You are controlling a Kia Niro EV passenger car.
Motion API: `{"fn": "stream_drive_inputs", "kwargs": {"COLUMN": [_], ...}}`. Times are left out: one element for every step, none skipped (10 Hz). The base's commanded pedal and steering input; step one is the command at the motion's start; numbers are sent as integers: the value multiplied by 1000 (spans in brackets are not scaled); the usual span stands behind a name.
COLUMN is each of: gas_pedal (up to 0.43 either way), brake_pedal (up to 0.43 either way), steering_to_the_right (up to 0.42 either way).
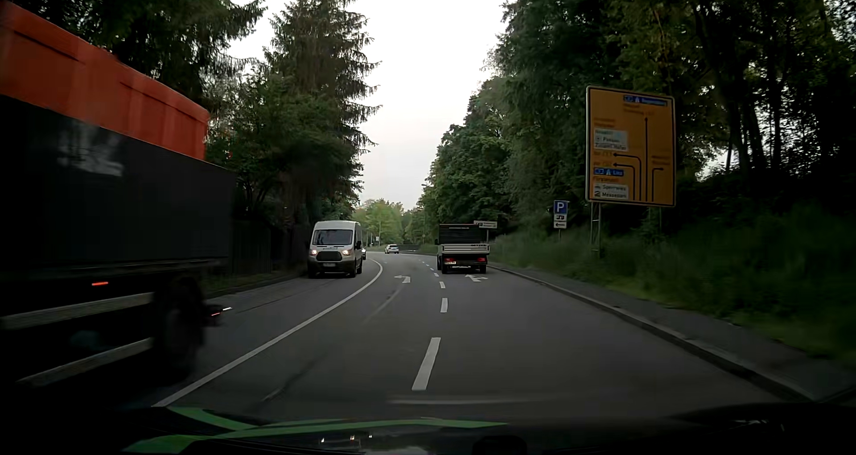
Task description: Follow the waypoints while adhering to traffic rules and regulations
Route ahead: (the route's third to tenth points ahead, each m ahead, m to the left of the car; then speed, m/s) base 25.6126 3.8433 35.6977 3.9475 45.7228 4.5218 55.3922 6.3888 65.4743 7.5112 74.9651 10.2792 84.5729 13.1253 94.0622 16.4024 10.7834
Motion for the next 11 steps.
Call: {"fn": "stream_drive_inputs", "kwargs": {"gas_pedal": [59, 59, 59, 59, 59, 59, 59, 59, 59, 59, 59], "brake_pedal": [0, 0, 0, 0, 0, 0, 0, 0, 0, 0, 0], "steering_to_the_right": [-25, -23, -22, -23, -23, -22, -22, -21, -21, -19, -19]}}
